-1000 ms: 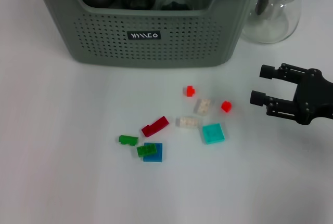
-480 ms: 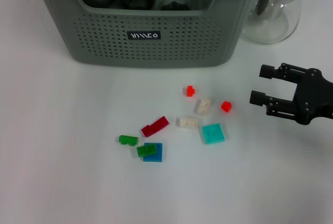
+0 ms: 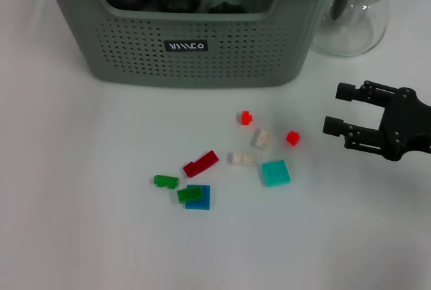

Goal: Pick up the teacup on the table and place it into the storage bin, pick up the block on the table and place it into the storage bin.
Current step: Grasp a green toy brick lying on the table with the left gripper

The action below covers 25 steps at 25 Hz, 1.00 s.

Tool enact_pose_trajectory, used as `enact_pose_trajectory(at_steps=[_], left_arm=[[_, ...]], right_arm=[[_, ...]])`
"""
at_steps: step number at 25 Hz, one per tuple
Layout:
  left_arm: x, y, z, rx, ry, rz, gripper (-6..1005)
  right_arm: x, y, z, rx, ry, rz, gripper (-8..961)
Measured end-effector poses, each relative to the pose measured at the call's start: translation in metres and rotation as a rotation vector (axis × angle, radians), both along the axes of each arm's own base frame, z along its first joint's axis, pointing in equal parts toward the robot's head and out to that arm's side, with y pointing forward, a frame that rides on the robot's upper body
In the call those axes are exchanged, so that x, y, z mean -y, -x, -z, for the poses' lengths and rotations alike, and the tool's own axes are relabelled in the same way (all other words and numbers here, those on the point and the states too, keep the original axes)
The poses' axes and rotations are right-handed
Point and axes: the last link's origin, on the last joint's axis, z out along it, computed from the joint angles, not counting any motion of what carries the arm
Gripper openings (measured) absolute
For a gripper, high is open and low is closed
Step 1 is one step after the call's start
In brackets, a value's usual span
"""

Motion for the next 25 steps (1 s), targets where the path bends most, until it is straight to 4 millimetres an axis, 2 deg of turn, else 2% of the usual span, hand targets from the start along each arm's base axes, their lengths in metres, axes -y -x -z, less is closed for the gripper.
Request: enact_pose_trajectory(at_steps=[2,3,4,6,7,8,9,11,14,16,20,25], left_arm=[[0.032,-0.007,-0.018,0.146,0.054,0.149,677],[0.058,-0.003,-0.030,0.235,0.105,0.262,690],[0.076,0.002,-0.036,0.279,0.136,0.340,703],[0.104,0.017,-0.042,0.321,0.181,0.461,729],[0.104,0.017,-0.042,0.321,0.181,0.461,728],[0.117,0.026,-0.043,0.332,0.193,0.516,727],[0.150,0.063,-0.033,0.312,0.219,0.600,725],[0.164,0.081,-0.023,0.276,0.236,0.601,723],[0.188,0.125,0.011,0.180,0.295,0.530,722],[0.202,0.147,0.031,0.144,0.327,0.506,722],[0.224,0.177,0.063,0.055,0.376,0.491,721],[0.234,0.194,0.100,-0.010,0.456,0.462,720]], right_arm=[[0.000,0.000,0.000,-0.002,-0.002,0.000,765],[0.000,0.000,0.000,-0.002,-0.003,0.001,765],[0.000,0.000,0.000,-0.002,-0.005,0.001,765],[0.000,0.000,0.000,-0.003,-0.006,0.001,765],[0.000,0.000,0.000,-0.003,-0.006,0.001,765],[0.000,0.000,0.000,-0.003,-0.006,0.001,765],[0.000,0.000,0.000,-0.003,-0.006,0.001,764],[-0.001,0.001,0.001,-0.004,-0.004,0.002,764],[-0.001,0.001,0.001,-0.005,-0.003,0.002,764],[-0.002,0.001,0.001,-0.004,-0.003,0.005,765],[-0.003,0.000,0.000,0.001,-0.004,0.010,765],[-0.004,-0.001,0.001,0.005,-0.005,0.017,764]])
